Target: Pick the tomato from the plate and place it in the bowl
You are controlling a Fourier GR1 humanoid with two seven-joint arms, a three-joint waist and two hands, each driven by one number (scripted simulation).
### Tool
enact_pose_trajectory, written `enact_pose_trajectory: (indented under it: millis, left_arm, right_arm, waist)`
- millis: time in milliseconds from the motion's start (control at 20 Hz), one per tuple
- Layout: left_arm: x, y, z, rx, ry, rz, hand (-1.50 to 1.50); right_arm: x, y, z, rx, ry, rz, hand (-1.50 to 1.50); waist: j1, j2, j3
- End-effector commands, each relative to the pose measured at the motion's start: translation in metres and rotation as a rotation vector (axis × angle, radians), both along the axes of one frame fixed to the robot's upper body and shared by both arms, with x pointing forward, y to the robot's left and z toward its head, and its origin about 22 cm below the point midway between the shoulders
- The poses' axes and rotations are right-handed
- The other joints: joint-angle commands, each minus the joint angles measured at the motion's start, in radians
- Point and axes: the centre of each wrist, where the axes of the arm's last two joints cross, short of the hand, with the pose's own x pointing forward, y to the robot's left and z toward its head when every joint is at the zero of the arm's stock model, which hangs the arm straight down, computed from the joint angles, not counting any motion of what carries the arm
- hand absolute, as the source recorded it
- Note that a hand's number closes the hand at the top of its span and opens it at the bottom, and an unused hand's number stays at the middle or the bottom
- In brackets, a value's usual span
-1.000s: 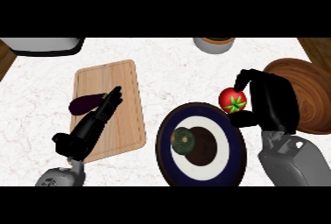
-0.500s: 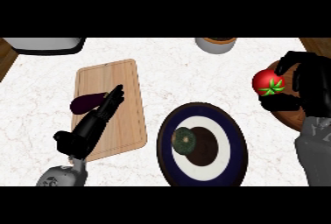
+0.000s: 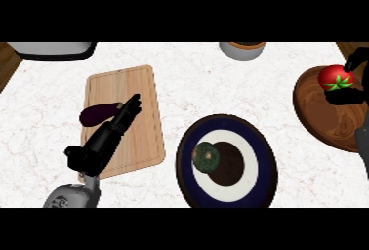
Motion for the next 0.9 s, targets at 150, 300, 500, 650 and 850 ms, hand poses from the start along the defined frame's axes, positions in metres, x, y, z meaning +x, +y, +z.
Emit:
enact_pose_trajectory:
  millis: [150, 300, 500, 650, 850]
  left_arm:
    - [-0.009, -0.002, -0.014, -0.002, 0.010, -0.008, 0.00]
    - [0.000, -0.004, -0.002, 0.007, 0.009, 0.001, 0.00]
    - [0.005, 0.005, -0.004, -0.002, 0.015, 0.002, 0.00]
    - [-0.006, 0.010, 0.000, 0.015, -0.003, -0.004, 0.00]
    - [0.009, 0.006, 0.008, -0.004, 0.001, 0.001, 0.00]
  right_arm:
    - [0.018, -0.055, -0.029, 0.141, 0.330, -0.048, 1.50]
    - [0.022, -0.056, -0.045, 0.330, 0.382, 0.012, -1.50]
    - [0.025, -0.085, -0.054, 0.313, 0.335, 0.133, -1.50]
    - [0.034, -0.093, -0.042, 0.344, 0.204, 0.134, -1.50]
    - [0.037, -0.100, -0.011, 0.413, 0.065, 0.083, -1.50]
  waist:
    - [0.011, 0.004, 0.000]
    - [0.005, 0.002, 0.001]
    - [0.003, 0.002, 0.000]
    - [0.009, 0.001, 0.001]
    - [-0.002, 0.000, 0.000]
